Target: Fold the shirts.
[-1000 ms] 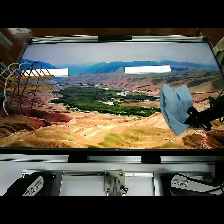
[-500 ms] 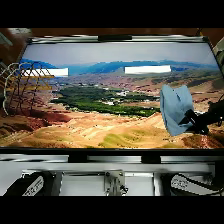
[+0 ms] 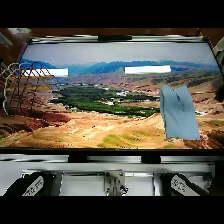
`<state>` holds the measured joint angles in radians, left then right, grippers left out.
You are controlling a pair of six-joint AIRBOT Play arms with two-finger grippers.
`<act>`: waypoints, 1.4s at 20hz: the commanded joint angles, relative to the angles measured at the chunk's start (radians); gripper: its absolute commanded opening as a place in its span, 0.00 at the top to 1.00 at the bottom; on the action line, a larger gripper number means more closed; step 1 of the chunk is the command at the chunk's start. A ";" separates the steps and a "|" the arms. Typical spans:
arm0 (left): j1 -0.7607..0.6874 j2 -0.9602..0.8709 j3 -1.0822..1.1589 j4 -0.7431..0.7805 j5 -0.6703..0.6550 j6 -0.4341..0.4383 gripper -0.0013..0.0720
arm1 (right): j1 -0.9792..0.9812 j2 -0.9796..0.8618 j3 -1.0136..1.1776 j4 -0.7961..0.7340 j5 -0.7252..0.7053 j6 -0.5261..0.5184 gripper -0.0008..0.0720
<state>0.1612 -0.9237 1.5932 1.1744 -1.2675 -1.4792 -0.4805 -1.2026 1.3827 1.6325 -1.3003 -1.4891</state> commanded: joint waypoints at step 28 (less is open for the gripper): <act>0.000 -0.062 -0.003 0.000 0.003 0.027 0.95 | 0.412 -0.487 0.054 -0.042 0.034 -0.018 0.14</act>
<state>0.1612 -0.9825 1.5906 1.1744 -1.2655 -1.4517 -0.0864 -1.6871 1.4364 1.5085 -1.2709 -1.4631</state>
